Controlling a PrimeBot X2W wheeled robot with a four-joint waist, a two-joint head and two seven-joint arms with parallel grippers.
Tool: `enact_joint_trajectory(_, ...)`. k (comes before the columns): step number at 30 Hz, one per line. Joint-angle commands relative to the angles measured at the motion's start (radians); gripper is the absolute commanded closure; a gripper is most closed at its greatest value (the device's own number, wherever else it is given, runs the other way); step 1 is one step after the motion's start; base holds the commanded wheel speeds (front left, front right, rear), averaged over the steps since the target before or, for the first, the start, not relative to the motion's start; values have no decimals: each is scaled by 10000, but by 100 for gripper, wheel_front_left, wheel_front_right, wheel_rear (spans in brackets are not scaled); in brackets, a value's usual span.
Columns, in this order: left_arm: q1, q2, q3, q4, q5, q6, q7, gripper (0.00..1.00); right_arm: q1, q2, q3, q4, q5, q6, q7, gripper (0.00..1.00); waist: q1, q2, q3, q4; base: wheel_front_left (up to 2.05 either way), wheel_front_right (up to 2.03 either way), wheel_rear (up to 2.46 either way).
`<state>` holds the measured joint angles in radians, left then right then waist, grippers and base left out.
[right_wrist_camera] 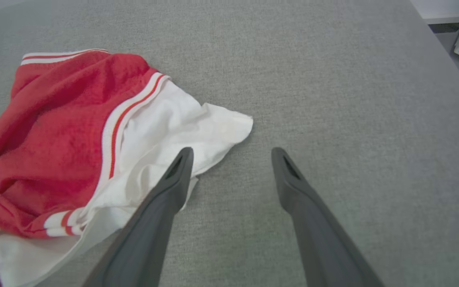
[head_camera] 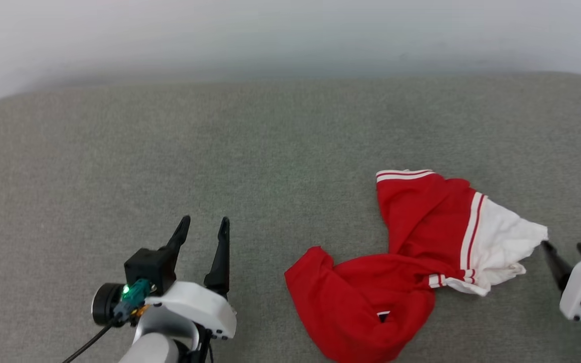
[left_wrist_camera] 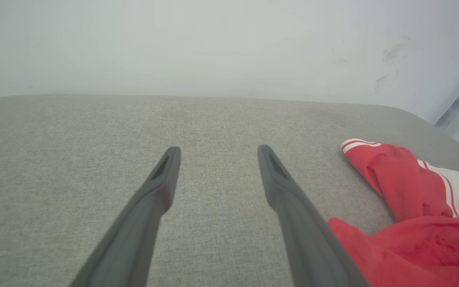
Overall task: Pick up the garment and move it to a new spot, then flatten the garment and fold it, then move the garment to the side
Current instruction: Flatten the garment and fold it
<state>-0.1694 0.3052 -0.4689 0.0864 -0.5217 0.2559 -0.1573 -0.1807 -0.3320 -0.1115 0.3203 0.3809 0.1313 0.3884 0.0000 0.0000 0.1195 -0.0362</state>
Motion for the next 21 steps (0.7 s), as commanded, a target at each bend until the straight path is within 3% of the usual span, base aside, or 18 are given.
enact_joint_trajectory(1, -231, -22, -25, -23, 99, -41, -31, 0, -329, -97, -24, 65, 78, -9, 132, 0, 0, 0, 465, 256, 0, 0, 0)
enact_joint_trajectory(9, -983, -220, -223, 262, 262, -218, -228, 0, -1594, -565, 16, 1411, 216, -11, 1047, 0, 0, 0, 1296, 673, 0, 0, 0)
enact_joint_trajectory(13, -1030, -291, -256, 464, 228, -239, -303, 0, -1714, -316, 89, 2460, 526, -9, 1766, 0, 0, 0, 1339, 747, 0, 0, 0)
enact_joint_trajectory(14, -1032, -303, -260, 502, 214, -240, -312, 0, -1697, -232, 107, 2637, 620, -9, 1915, 13, 0, 0, 1329, 761, 0, 0, 0)
enact_joint_trajectory(15, -1032, -318, -267, 542, 201, -244, -323, 0, -1714, -177, 156, 2778, 696, -9, 2027, 51, 0, 0, 1313, 773, 0, 0, 0)
enact_joint_trajectory(16, -1030, -325, -269, 569, 195, -248, -334, 0, -1734, -180, 229, 2828, 775, -9, 2031, 100, 0, 0, 1297, 780, 0, 0, 0)
enact_joint_trajectory(21, -892, -275, -229, 694, 100, -221, -403, 0, -2189, -512, 539, 2341, 637, -8, 1268, 100, 0, 0, 1101, 716, 0, 0, 0)
